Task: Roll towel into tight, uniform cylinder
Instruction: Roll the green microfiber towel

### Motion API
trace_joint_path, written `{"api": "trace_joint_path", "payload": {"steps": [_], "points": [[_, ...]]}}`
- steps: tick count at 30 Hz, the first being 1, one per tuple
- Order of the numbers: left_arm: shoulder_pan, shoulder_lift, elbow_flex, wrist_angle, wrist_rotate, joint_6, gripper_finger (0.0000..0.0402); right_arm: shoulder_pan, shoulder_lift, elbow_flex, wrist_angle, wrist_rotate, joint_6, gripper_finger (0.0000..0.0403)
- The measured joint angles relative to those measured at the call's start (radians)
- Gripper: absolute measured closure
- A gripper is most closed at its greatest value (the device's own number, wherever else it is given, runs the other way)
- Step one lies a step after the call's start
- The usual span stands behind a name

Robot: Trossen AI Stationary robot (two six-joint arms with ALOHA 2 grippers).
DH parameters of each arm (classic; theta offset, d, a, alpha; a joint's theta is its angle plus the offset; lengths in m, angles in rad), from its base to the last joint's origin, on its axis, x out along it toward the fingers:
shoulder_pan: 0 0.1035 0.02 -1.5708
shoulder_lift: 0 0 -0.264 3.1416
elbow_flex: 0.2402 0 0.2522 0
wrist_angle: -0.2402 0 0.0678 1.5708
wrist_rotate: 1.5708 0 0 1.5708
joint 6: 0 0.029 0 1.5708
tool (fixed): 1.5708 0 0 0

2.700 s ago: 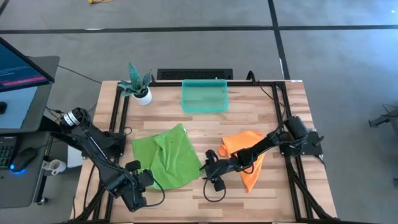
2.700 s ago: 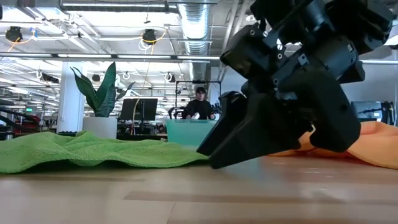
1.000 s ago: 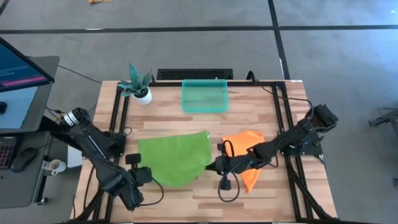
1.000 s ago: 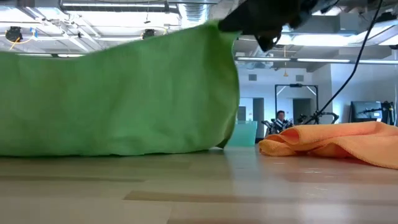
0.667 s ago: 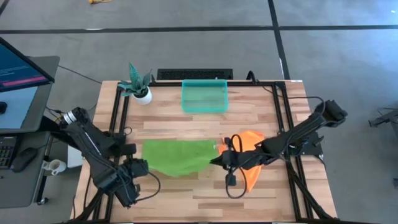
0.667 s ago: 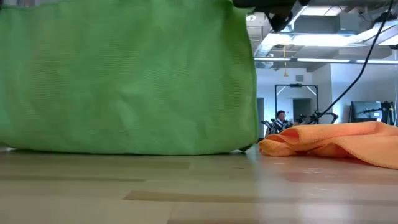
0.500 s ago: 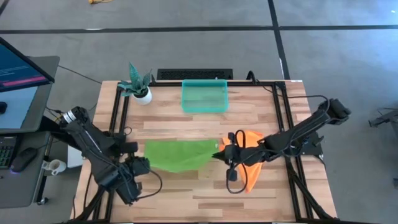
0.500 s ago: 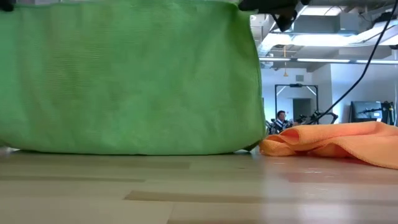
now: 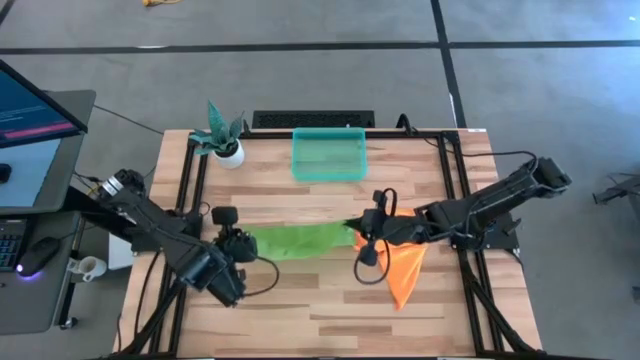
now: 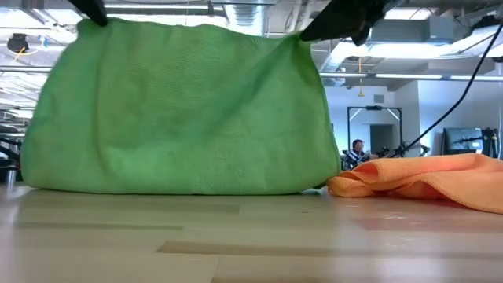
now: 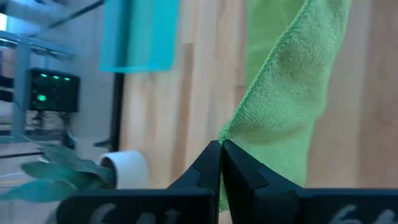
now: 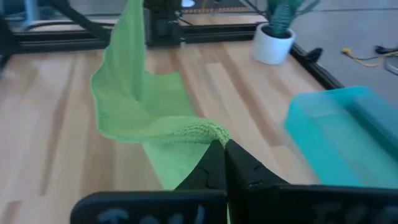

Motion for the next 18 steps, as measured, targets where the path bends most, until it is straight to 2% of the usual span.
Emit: {"api": "trace_joint_path", "payload": {"steps": [4, 7, 14, 18], "points": [[0.055, -0.040, -0.001, 0.001, -0.002, 0.059, 0.0401, -0.036, 0.001, 0.000, 0.001, 0.001, -0.005, 0.0394], [0.076, -0.114, -0.027, 0.001, -0.002, 0.086, 0.0401, -0.051, 0.001, 0.000, 0.014, 0.001, -0.024, 0.0391], [0.076, -0.366, -0.194, 0.023, -0.018, -0.032, 0.0401, -0.065, 0.001, 0.000, 0.110, -0.001, -0.095, 0.0399], [0.089, -0.439, -0.257, 0.092, -0.031, 0.031, 0.0401, -0.109, 0.001, 0.000, 0.175, -0.001, -0.152, 0.0395]]}}
